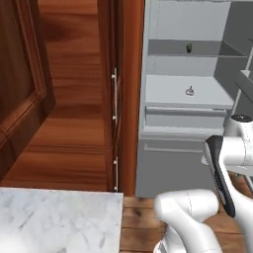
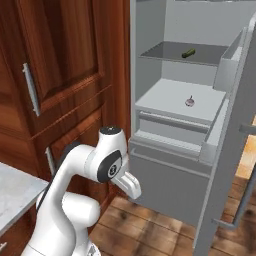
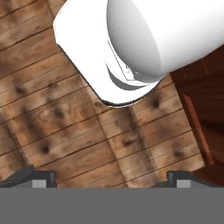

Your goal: Retrieve the bottle and the shaker from the cabinet and place them next to the mixing bowl on the counter. Then add garlic from the fridge to the mixing bowl.

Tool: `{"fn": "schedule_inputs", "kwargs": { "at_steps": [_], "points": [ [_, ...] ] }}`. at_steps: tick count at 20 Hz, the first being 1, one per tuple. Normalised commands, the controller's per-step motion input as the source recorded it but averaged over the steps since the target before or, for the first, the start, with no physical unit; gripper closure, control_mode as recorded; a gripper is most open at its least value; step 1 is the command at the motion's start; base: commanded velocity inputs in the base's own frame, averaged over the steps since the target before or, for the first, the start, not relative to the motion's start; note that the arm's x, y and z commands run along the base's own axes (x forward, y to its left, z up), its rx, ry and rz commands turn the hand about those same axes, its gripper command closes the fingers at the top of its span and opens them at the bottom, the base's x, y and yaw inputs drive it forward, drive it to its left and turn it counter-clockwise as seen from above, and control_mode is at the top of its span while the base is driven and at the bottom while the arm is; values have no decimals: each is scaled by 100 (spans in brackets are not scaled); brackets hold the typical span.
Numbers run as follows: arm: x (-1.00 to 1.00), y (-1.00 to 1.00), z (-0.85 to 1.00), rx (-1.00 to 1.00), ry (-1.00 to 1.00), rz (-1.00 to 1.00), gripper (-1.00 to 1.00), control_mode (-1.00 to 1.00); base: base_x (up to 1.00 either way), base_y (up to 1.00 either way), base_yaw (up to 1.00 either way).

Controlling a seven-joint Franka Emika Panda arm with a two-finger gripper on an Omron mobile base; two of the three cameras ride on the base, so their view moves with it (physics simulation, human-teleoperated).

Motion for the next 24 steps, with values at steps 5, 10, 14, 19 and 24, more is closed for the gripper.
{"fn": "schedule_inputs", "kwargs": {
  "at_steps": [5, 10, 14, 19, 24],
  "points": [
    [0, 0, 0, 0, 0, 0, -100, 100, 83, -11, 0],
    [0, 0, 0, 0, 0, 0, -100, 100, 72, -5, -7],
    [0, 0, 0, 0, 0, 0, -100, 100, 8, 0, 0],
    [0, 0, 0, 0, 0, 0, -100, 100, 12, 0, 0],
    [0, 0, 0, 0, 0, 0, -100, 100, 53, 0, 0]
  ]
}}
